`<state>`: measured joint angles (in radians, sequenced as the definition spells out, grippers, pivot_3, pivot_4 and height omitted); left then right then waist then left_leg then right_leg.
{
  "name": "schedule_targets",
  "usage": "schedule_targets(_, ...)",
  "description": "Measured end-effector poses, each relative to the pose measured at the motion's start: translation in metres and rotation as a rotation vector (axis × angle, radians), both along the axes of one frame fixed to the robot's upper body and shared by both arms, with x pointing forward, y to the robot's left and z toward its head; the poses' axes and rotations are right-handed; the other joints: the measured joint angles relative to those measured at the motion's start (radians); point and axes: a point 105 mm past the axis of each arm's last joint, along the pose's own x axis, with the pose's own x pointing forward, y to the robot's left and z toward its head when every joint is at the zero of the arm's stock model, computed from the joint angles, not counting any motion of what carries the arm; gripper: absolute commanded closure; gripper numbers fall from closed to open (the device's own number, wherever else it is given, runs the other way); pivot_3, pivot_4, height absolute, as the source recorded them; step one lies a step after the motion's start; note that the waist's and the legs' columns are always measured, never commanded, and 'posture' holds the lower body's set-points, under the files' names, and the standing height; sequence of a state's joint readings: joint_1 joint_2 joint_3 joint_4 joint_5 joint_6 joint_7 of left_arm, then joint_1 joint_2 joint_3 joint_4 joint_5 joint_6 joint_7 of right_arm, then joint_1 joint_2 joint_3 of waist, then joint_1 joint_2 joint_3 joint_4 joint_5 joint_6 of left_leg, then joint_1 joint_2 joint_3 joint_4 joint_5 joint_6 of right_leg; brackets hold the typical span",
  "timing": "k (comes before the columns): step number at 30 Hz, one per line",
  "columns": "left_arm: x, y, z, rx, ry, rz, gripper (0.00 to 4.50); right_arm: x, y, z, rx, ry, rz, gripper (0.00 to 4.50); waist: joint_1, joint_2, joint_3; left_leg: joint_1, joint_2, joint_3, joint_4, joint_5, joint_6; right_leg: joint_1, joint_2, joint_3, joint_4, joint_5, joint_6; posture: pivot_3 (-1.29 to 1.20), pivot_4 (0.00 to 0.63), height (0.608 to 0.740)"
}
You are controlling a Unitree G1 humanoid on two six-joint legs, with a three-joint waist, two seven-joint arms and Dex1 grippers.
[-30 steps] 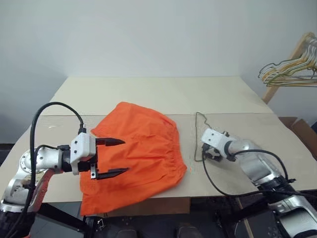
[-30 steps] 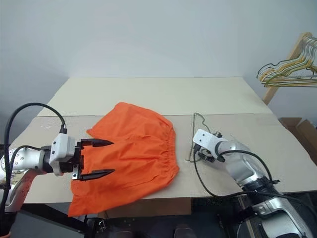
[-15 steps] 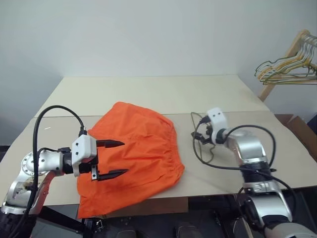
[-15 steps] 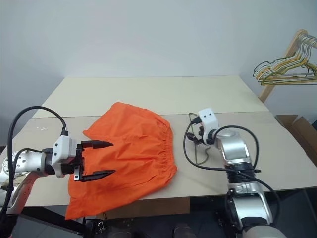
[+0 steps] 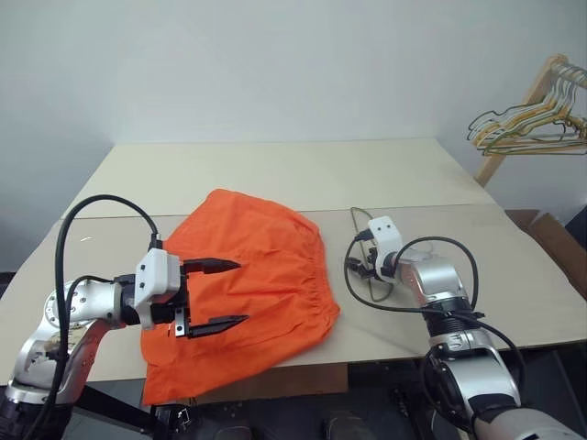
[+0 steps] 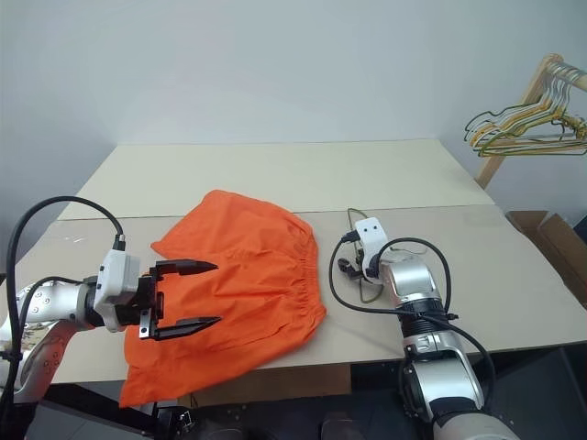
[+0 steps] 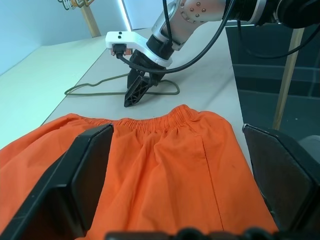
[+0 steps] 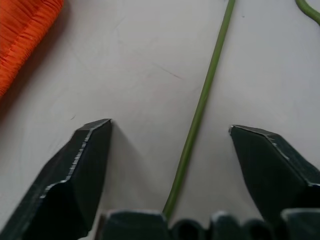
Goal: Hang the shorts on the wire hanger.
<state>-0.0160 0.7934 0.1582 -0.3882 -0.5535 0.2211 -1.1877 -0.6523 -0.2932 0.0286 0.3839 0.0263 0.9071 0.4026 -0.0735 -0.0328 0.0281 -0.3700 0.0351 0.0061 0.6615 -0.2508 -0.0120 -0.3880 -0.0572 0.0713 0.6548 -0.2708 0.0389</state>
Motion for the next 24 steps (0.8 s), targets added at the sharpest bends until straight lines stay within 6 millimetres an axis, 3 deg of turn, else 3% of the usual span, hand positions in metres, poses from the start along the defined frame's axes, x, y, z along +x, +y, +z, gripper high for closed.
schedule_targets(10,0.000,-0.009,0.002,-0.008,-0.005,-0.030,0.00,0.001,-0.006,-0.002,-0.066,-0.006,-0.019,4.48,-0.002,-0.002,-0.003,0.001,0.000,0.000,0.000,0.000,0.000,0.001,0.000,0.000,0.000,0.000,0.000,-0.04,0.000,0.740)
schedule_targets(18,0.002,-0.011,0.000,-0.020,0.020,-0.010,0.00,-0.001,-0.009,-0.003,-0.095,-0.052,-0.041,4.48,-0.001,-0.003,-0.004,0.001,0.000,0.000,0.000,0.000,0.000,0.001,0.000,0.000,-0.001,0.000,0.000,-0.06,0.000,0.740)
schedule_targets(21,0.028,-0.015,0.012,-0.140,0.006,0.131,0.00,-0.004,-0.011,0.000,-0.134,-0.109,-0.057,4.48,0.006,-0.003,-0.003,0.000,-0.001,-0.001,0.000,0.000,0.000,0.001,-0.001,-0.001,0.000,0.000,0.001,-0.06,0.000,0.740)
schedule_targets(24,0.060,-0.013,0.026,-0.295,0.067,0.305,0.00,-0.007,-0.004,0.017,-0.151,-0.204,-0.017,4.48,0.002,-0.002,-0.003,-0.002,-0.001,-0.001,0.000,0.000,0.000,-0.001,-0.001,0.000,0.000,0.000,0.001,-0.06,0.000,0.740)
